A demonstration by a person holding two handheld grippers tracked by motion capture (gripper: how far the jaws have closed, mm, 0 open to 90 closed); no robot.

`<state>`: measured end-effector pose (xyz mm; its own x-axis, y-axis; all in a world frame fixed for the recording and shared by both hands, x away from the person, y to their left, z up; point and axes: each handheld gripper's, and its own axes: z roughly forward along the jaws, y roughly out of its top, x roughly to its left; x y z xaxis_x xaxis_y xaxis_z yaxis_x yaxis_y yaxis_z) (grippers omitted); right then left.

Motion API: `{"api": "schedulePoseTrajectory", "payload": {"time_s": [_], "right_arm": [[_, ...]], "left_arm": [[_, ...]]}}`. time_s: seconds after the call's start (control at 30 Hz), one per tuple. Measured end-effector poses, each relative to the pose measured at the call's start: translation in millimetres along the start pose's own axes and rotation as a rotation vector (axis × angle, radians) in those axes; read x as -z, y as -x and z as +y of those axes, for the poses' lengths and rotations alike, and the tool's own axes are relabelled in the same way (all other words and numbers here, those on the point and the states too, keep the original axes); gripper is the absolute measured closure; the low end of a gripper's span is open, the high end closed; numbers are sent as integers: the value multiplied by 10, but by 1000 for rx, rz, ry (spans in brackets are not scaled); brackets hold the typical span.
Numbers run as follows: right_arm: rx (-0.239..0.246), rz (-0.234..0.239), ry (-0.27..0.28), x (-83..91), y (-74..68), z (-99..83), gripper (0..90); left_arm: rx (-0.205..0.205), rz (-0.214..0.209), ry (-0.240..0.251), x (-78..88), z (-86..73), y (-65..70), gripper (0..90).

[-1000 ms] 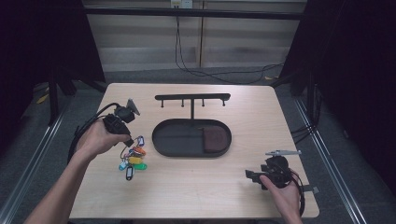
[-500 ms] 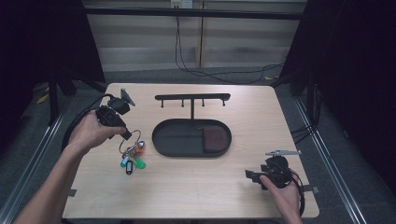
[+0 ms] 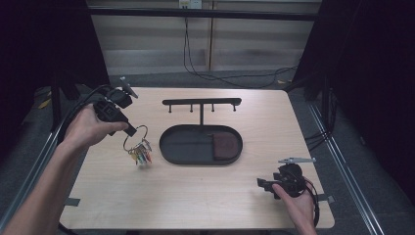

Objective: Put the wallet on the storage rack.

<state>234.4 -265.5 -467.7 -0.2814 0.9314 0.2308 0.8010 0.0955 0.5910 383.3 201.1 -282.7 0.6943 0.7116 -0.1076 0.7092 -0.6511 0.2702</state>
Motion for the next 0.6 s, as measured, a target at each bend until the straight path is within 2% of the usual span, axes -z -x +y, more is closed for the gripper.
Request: {"api": "schedulePoseTrajectory", "payload": {"time_s": [0.33, 0.6], "right_arm": [[-6, 2, -1, -5, 1, -1, 263], [-6, 3, -1, -2, 7, -2, 263]], "left_arm": [[-38, 10, 0, 167, 119, 94, 883], [-91, 10, 14, 322, 310, 262, 883]]}}
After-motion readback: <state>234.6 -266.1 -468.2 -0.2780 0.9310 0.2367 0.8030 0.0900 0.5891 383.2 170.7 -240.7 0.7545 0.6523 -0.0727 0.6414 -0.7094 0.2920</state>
